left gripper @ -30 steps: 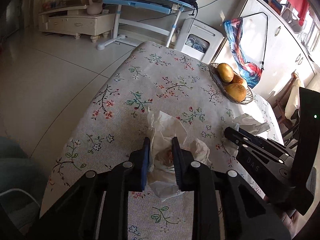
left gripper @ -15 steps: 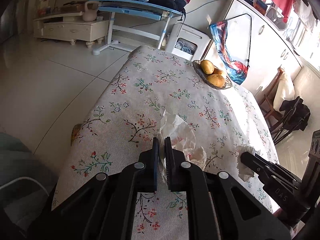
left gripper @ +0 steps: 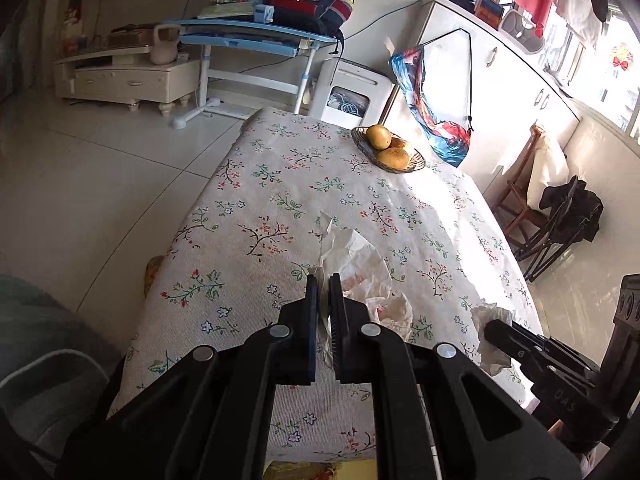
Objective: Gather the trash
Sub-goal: 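Carry both tissues over the yellow basin and open both grippers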
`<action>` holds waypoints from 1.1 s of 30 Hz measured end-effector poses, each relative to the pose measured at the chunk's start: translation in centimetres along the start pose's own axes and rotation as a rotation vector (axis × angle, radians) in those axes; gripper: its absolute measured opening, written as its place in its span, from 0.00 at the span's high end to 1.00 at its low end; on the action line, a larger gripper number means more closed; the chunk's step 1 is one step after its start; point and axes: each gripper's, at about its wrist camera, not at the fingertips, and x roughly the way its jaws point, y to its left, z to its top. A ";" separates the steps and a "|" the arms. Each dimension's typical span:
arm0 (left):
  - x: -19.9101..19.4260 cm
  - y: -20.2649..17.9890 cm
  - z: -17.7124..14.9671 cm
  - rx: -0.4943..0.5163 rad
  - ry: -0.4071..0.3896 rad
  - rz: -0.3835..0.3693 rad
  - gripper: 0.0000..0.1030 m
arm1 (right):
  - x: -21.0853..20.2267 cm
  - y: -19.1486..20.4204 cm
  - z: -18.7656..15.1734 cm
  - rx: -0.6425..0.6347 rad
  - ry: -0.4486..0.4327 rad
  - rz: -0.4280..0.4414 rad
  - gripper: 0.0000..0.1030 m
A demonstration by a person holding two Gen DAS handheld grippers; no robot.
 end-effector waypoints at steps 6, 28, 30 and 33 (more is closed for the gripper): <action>-3.0 -2.3 -1.8 0.066 -0.022 -0.001 0.94 | -2.4 1.0 -1.4 0.004 -0.022 0.024 0.84; -11.4 -3.7 -7.0 0.126 -0.056 -0.013 0.94 | -7.7 3.9 -6.7 -0.032 -0.027 0.058 0.83; -11.9 -3.7 -7.3 0.132 -0.060 -0.013 0.94 | -8.1 4.3 -7.3 -0.039 -0.021 0.060 0.83; -12.8 -3.7 -7.7 0.136 -0.067 -0.012 0.94 | -8.4 4.6 -7.9 -0.047 -0.011 0.061 0.83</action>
